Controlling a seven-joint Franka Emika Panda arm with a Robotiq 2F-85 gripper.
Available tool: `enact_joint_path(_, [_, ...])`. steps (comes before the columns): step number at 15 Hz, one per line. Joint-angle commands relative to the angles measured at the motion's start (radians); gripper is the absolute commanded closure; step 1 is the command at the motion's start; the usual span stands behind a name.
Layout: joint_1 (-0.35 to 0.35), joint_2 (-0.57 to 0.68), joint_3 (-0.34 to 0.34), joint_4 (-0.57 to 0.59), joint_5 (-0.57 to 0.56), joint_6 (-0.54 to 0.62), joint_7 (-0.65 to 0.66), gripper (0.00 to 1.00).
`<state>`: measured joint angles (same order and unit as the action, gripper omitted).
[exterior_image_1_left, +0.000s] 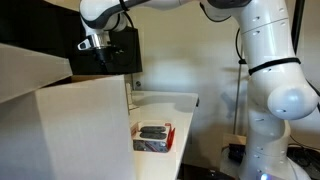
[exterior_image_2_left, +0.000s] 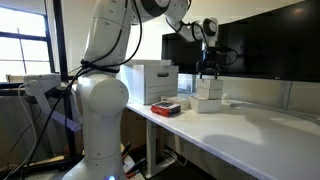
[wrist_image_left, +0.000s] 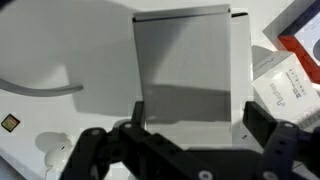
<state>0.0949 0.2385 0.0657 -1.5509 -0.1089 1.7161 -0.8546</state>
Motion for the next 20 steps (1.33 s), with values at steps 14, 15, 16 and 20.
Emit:
enact_joint_path(14, [-0.008, -0.088, 0.049, -0.039, 0.025, 0.002, -0.033, 0.0])
enact_joint_path(15, [-0.008, -0.096, 0.054, -0.046, 0.032, 0.003, -0.045, 0.0])
enact_joint_path(16, [-0.008, -0.105, 0.059, -0.055, 0.039, 0.004, -0.057, 0.0])
enact_joint_path(20, [-0.008, -0.159, 0.074, -0.131, 0.078, 0.015, -0.144, 0.0])
